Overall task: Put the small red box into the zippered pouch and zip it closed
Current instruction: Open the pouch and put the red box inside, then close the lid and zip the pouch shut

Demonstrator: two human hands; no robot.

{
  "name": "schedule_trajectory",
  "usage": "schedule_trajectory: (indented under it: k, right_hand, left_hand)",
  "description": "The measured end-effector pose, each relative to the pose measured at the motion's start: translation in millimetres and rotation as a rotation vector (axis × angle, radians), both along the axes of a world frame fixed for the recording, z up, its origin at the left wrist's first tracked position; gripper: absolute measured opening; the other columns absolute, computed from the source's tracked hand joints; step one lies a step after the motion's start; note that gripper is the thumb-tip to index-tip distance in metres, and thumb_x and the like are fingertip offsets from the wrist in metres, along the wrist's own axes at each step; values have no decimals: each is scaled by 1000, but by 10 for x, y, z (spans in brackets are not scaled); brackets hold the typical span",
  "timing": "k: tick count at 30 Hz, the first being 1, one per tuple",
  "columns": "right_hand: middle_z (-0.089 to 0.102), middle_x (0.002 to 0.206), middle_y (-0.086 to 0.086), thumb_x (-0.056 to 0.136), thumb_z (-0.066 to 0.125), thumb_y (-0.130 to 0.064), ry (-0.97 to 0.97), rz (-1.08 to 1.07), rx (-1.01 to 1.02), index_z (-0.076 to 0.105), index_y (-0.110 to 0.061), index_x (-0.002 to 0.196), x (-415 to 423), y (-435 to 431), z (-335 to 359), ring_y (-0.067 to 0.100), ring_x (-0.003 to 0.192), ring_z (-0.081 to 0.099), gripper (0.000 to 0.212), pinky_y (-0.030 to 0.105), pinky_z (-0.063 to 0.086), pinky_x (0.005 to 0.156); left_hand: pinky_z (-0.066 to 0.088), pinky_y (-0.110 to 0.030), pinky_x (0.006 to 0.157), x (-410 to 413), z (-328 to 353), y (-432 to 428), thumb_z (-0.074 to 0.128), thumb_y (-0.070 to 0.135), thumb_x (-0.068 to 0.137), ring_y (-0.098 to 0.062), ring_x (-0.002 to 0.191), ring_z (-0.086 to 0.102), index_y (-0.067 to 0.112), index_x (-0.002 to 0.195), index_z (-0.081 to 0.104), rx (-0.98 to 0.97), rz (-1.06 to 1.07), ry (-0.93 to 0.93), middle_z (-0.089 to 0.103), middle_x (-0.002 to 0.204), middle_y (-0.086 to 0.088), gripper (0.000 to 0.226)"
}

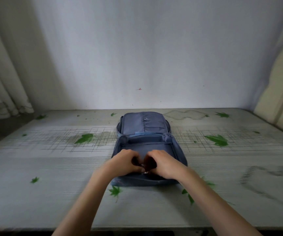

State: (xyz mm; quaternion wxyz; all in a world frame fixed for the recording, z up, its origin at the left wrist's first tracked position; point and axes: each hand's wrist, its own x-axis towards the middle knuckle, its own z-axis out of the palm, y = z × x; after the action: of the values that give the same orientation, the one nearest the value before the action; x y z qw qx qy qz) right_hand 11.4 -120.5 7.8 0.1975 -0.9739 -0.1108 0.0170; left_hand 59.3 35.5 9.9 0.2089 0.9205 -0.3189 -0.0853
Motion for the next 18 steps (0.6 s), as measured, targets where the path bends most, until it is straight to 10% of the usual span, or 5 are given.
schedule_trajectory:
  k: [9, 18]
  right_hand:
    - [64, 115, 6, 85, 60, -28, 37, -9, 141, 60, -14, 112, 79, -115, 134, 18, 101, 59, 30, 34, 48, 89]
    - [64, 118, 6, 93, 46, -18, -35, -196, 343, 62, -11, 113, 434, -474, 346, 18, 107, 56, 26, 27, 40, 90]
  left_hand:
    - [47, -26, 91, 54, 104, -2, 66, 35, 78, -14, 97, 61, 15, 103, 64, 27, -43, 48, 68, 106, -3, 33]
    - [37, -12, 77, 333, 260, -31, 51, 27, 90, -8, 95, 51, 12, 116, 57, -370, 181, 9, 61, 113, -3, 30]
